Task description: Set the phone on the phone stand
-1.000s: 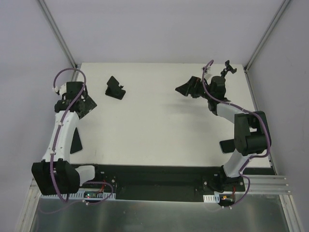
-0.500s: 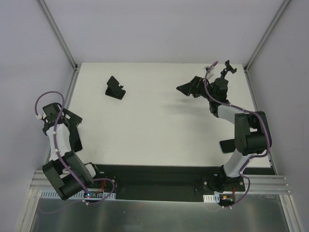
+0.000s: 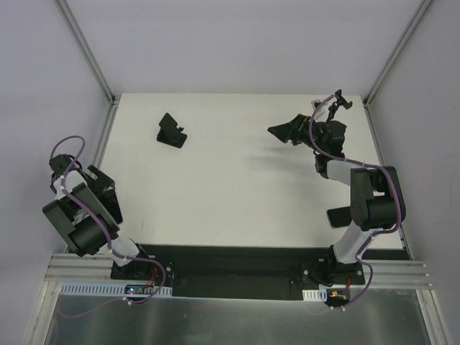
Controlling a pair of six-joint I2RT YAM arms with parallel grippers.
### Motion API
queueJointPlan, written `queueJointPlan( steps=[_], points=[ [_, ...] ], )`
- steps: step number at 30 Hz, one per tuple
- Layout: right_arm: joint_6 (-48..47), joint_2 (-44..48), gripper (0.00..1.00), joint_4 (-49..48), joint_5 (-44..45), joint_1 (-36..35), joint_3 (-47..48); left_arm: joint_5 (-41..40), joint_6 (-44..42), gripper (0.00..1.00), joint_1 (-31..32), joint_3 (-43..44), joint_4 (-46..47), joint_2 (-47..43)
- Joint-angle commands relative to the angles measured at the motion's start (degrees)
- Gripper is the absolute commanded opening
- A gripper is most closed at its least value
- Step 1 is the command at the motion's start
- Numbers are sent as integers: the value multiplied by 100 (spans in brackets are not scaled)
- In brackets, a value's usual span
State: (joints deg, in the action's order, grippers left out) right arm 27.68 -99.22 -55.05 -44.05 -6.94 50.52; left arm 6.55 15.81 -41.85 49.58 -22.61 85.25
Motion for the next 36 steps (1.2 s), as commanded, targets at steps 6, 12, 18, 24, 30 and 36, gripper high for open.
queueJointPlan(
  steps=[6, 12, 18, 24, 30, 36],
  points=[
    [492, -1, 96, -1570, -200, 114, -201, 962, -246, 99, 89, 183, 55, 667],
    [607, -36, 96, -1825, -174, 140, -236, 901, 184, 99, 703, 139, -67, 896],
    [589, -36, 96, -1825, -156, 140, -236, 698, 746, 95, 1555, 210, -297, 589],
    [554, -10, 96, -1825, -147, 140, -271, 734, 774, 99, 2250, 254, -498, 388],
    [554, -10, 96, -1817, -147, 132, -271, -319, 370, 99, 2172, 209, -823, -562],
    [571, -18, 96, -1817, -139, 132, -271, -620, 1773, 99, 1321, -438, -1290, -1326]
  ],
)
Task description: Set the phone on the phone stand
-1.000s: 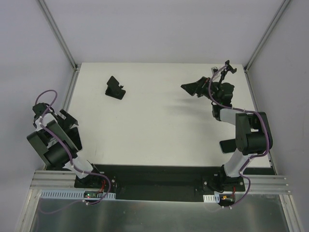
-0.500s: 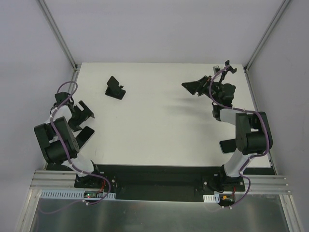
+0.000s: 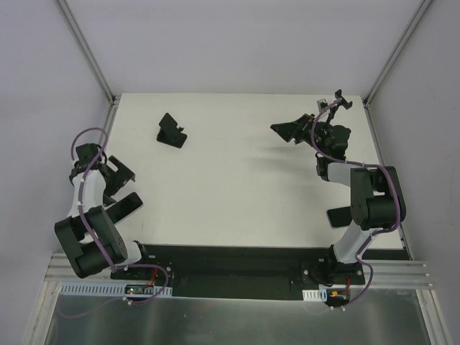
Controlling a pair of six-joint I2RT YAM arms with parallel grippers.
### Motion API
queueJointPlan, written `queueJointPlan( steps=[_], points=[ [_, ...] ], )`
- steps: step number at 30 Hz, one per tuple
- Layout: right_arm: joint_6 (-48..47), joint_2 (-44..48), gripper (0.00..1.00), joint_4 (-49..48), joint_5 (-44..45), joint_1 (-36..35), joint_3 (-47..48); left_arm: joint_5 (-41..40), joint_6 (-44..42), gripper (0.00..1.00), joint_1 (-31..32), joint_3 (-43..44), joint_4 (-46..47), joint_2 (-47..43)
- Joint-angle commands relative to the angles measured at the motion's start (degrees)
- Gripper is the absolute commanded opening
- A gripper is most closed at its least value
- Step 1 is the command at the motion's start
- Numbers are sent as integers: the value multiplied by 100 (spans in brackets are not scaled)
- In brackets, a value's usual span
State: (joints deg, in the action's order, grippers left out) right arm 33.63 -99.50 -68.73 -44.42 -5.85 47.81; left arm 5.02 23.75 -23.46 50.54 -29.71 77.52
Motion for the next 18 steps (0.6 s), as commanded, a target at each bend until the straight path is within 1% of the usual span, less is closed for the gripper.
queueJointPlan(
  steps=[1, 2, 3, 6, 9, 11, 16, 17, 18],
  points=[
    [-23, 10, 96, -457, -102, 22, 0, -614, 1139, 99, -675, -659, -588, -701],
    [-23, 10, 96, -457, -84, 31, -9, -668, 1289, 99, -799, -756, -597, -720],
    [-23, 19, 96, -457, -93, 31, -17, -782, 1490, 99, -1061, -878, -640, -712],
    [-32, 19, 96, -457, -84, 22, -26, -835, 1589, 99, -1300, -932, -685, -475],
    [-32, 19, 96, -466, -84, 40, -17, -844, 1615, 99, -1345, -889, -711, -150],
    [-23, -7, 96, -475, -84, 40, -18, -696, 1668, 99, -1345, -897, -659, 17],
    [39, -51, 96, -554, -102, 49, 0, 182, 1598, 99, -1328, -1195, -185, 237],
    [56, -60, 96, -563, -102, 49, 0, 541, 1554, 99, -1327, -1300, -27, 238],
    [74, -69, 96, -571, -102, 49, 9, 683, 1510, 99, -1319, -1362, 70, 229]
  ],
)
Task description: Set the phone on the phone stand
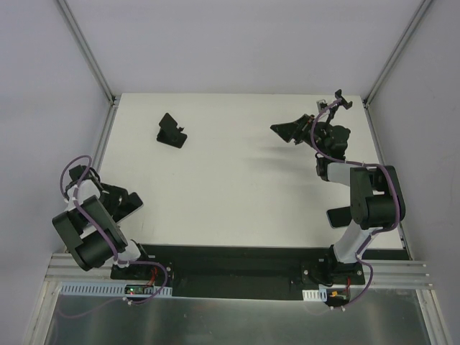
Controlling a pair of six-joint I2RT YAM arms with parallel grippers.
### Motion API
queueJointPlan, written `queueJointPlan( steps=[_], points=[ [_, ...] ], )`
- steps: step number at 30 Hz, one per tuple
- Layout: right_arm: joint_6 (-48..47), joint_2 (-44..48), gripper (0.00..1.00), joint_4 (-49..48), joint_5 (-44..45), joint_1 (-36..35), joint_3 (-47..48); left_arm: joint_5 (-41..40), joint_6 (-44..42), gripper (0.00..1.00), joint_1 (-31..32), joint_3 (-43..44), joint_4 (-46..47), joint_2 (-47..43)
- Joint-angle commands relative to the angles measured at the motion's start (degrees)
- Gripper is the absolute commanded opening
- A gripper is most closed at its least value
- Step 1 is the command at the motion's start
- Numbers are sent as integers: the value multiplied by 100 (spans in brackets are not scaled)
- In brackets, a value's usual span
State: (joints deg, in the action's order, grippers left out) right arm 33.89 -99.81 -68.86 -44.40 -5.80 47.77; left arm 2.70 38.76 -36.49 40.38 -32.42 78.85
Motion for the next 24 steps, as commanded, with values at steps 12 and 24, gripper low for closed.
queueJointPlan(
  steps=[12, 24],
  points=[
    [118, -47, 96, -664, -104, 62, -13, 1717, 711, 99, 1599, -839, 1309, -511],
    [179, -56, 96, -725, -95, 88, -31, 284, -184, 99, 276, -215, 79, -1584]
  ],
)
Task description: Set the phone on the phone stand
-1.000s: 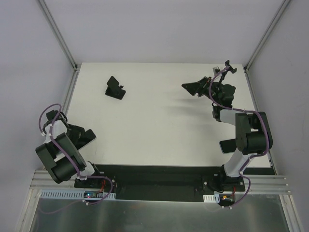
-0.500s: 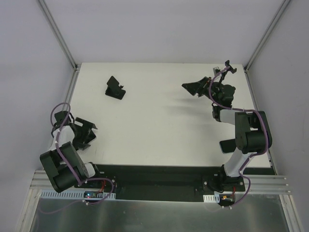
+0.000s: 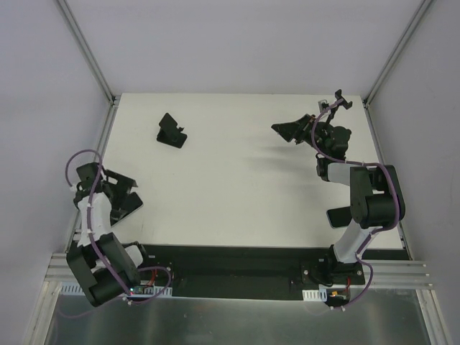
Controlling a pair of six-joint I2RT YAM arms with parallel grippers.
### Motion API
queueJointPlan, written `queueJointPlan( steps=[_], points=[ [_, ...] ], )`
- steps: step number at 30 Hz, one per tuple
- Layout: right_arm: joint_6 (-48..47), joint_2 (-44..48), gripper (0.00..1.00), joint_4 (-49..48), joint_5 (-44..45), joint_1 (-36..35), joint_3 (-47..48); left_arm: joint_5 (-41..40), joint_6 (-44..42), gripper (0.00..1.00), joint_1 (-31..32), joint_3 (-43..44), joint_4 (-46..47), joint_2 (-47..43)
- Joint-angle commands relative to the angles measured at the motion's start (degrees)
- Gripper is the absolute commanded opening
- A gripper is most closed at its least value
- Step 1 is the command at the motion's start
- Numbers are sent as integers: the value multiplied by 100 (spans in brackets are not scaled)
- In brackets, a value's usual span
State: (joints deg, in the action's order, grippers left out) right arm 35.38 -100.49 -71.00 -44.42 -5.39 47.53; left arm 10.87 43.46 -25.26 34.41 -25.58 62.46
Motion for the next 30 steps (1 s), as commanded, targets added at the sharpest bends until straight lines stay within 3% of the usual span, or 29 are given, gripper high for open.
queueJointPlan(
  steps=[1, 5, 9, 11, 19, 30],
  points=[
    [40, 12, 96, -520, -93, 47, -15, -551, -768, 99, -1050, 443, -649, 143],
    [48, 12, 96, -555, -102, 82, -33, -963, -1155, 99, -1525, 890, -974, 670],
    [84, -6, 96, -581, -84, 108, -42, -1998, -1234, 99, -1614, 1243, -1317, 1363],
    [101, -15, 96, -608, -84, 108, -42, -2150, -1322, 99, -1675, 1366, -1283, 1619],
    [145, -24, 96, -652, -102, 117, -42, -222, -1174, 99, -1816, 946, -220, 2025],
    [277, -85, 96, -819, -102, 143, -33, 1522, -708, 99, -1685, -22, 1133, 1586]
  ],
)
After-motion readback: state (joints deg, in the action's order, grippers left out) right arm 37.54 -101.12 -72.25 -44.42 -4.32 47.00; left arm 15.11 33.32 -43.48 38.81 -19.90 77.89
